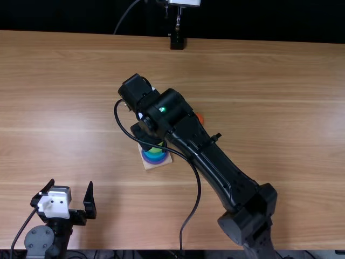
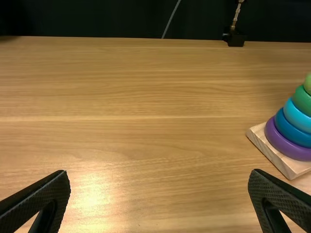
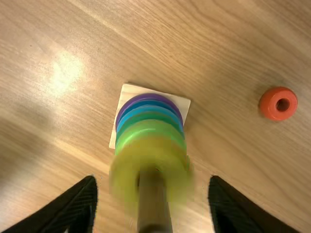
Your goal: Build the Hanoi tower: stack the rings onto the peg from bottom to top in this color order: purple, dark blue, light blue, dark green, light green, yellow, orange.
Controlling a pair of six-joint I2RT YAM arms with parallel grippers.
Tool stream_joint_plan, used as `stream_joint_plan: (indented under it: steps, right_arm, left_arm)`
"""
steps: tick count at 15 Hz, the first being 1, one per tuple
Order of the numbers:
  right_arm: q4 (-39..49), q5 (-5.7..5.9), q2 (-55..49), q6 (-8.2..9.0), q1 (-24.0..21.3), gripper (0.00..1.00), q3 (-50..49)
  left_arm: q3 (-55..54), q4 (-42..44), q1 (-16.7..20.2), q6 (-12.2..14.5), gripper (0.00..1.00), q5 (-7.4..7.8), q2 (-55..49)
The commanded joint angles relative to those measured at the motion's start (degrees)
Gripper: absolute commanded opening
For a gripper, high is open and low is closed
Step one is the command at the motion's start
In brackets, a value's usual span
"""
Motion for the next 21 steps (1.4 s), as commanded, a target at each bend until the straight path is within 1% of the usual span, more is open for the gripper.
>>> stream_joint_plan:
  steps: [1,4,6,8,9,10,11,12,13,14,16,18,19,20,21]
  right_arm:
    - [0.03,-0.05,0.11,1.02,-0.45,1.0,-0.74]
    - [2.14,-0.16,-0.33,1.23,-0.54,1.0,0.49]
    - [5.3,-0.16,-1.12,1.23,-0.63,1.0,3.66]
    - [6.04,-0.16,-2.61,1.23,-3.44,1.0,7.96]
    - [6.67,0.05,-3.49,1.02,-4.49,1.0,7.61]
    - [8.57,0.79,-5.78,0.91,-5.46,1.0,7.08]
    - [11.0,1.11,-9.47,0.91,-7.04,1.0,3.57]
    - [14.37,1.11,-13.51,0.91,-9.06,1.0,-3.11]
    - [20.91,1.0,-18.26,0.91,-11.08,1.0,-10.85]
    - [30.09,1.11,-23.27,0.81,-13.19,1.0,-20.16]
    - [48.54,1.32,-31.53,0.49,-17.15,1.0,-35.63]
    - [65.63,1.21,-35.75,0.07,-20.31,1.0,-48.73]
    - [70.38,1.32,-37.24,-0.04,-21.19,1.0,-52.86]
    - [71.43,1.32,-37.59,0.28,-21.28,1.0,-54.97]
    - [70.59,1.32,-37.51,0.49,-21.37,1.0,-55.14]
  left_arm:
    - [-5.91,-4.45,0.51,0.27,1.0,0.34,-0.69]
    - [-5.91,-4.45,0.51,0.27,1.0,0.34,-0.69]
    - [-5.91,-4.45,0.51,0.27,1.0,0.34,-0.69]
    - [-5.91,-4.45,0.51,0.27,1.0,0.34,-0.69]
    - [-5.91,-4.45,0.51,0.27,1.0,0.34,-0.69]
    - [-5.91,-4.45,0.51,0.27,1.0,0.34,-0.69]
    - [-5.91,-4.45,0.51,0.27,1.0,0.34,-0.69]
    - [-5.91,-4.45,0.51,0.27,1.0,0.34,-0.69]
    - [-5.91,-4.45,0.51,0.27,1.0,0.34,-0.69]
    - [-5.91,-4.45,0.51,0.27,1.0,0.34,-0.69]
    - [-5.91,-4.45,0.51,0.27,1.0,0.34,-0.69]
    - [-5.91,-4.45,0.51,0.27,1.0,0.34,-0.69]
    - [-5.91,-4.45,0.51,0.27,1.0,0.34,-0.69]
    - [-5.91,-4.45,0.51,0.27,1.0,0.34,-0.69]
    - [-5.91,-4.45,0.51,0.27,1.0,0.34,-0.69]
